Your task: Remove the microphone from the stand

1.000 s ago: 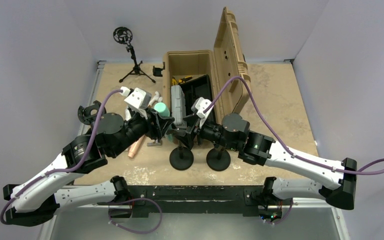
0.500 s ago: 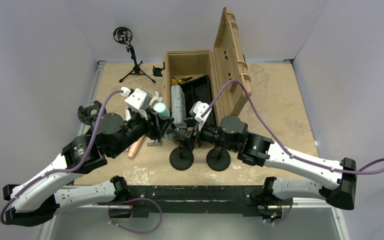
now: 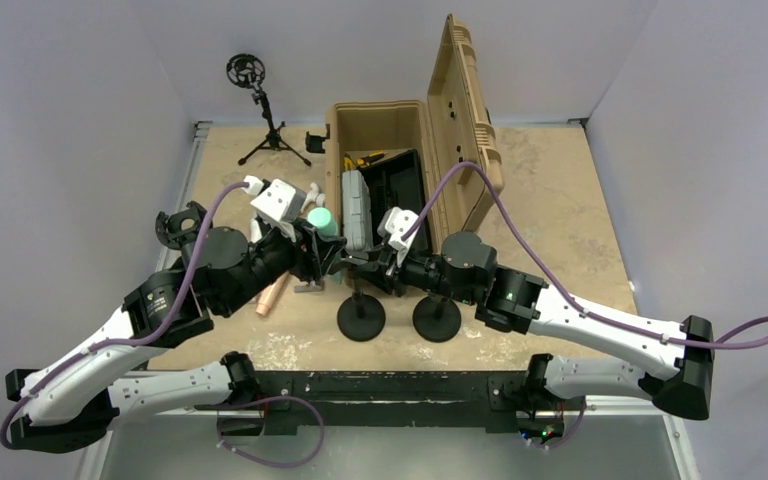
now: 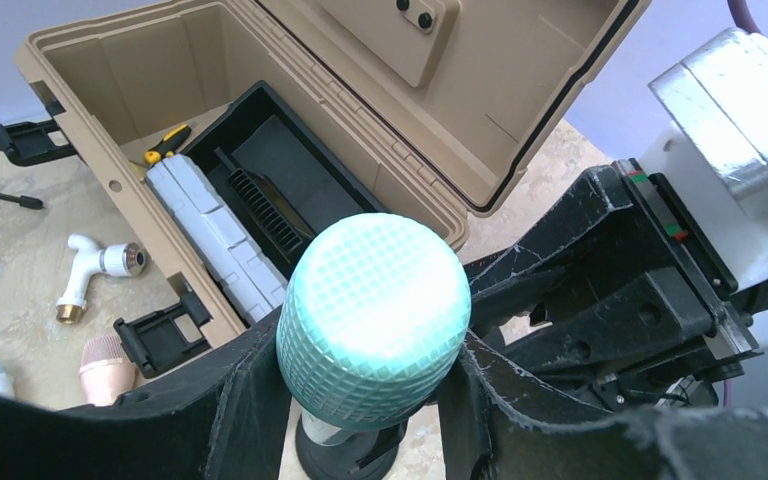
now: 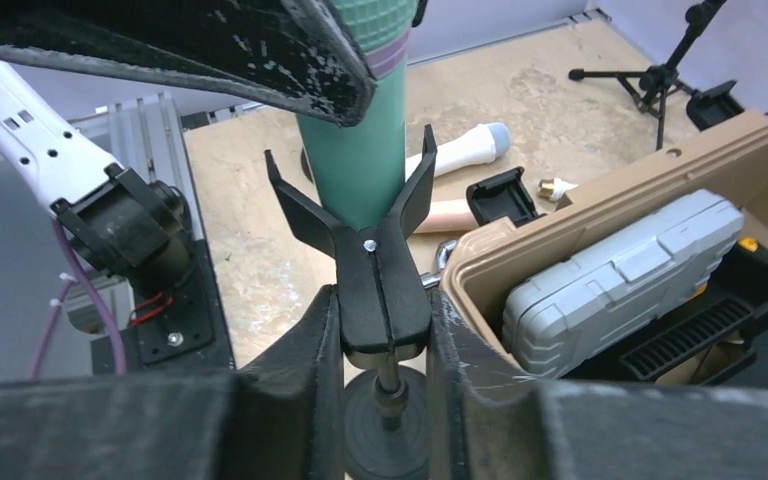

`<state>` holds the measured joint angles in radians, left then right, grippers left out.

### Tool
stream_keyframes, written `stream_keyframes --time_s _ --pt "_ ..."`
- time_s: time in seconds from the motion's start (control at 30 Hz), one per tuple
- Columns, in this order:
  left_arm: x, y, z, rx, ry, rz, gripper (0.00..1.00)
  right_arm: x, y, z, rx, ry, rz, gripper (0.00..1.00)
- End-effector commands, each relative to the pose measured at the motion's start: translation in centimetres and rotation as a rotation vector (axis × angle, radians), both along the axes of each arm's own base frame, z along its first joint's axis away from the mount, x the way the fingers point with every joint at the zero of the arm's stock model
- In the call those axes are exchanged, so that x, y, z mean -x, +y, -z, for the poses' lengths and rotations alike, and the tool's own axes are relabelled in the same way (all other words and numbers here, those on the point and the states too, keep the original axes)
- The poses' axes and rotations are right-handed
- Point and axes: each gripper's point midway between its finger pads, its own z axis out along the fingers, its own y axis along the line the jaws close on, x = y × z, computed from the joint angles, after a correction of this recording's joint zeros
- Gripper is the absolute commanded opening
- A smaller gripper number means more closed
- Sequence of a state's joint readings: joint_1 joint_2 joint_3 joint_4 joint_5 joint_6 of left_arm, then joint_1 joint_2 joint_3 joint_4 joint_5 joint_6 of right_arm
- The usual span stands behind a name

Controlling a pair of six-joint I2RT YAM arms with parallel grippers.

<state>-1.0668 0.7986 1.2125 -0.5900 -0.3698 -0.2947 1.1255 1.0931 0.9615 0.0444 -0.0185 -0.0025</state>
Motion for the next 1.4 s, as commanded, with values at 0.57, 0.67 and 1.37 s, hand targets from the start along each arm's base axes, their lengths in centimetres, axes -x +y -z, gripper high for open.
stream_keyframes --time_s 0.57,0.67,1.37 --pt "-2.6 6.8 -4.5 -0.268 -0.182 -0.236 0.0 -1.1 1.2 1.5 0.036 -0.035 0.01 0.0" --pt "-2.8 8.3 -4.4 -0.297 -0.183 -0.292 0.0 -1.0 1.1 1.7 0.037 -0.032 0.01 0.0" --pt "-12.4 13.2 11.4 -0.319 0.395 -0.505 0.0 -0.9 0.1 1.1 0.015 -0.033 0.034 0.0"
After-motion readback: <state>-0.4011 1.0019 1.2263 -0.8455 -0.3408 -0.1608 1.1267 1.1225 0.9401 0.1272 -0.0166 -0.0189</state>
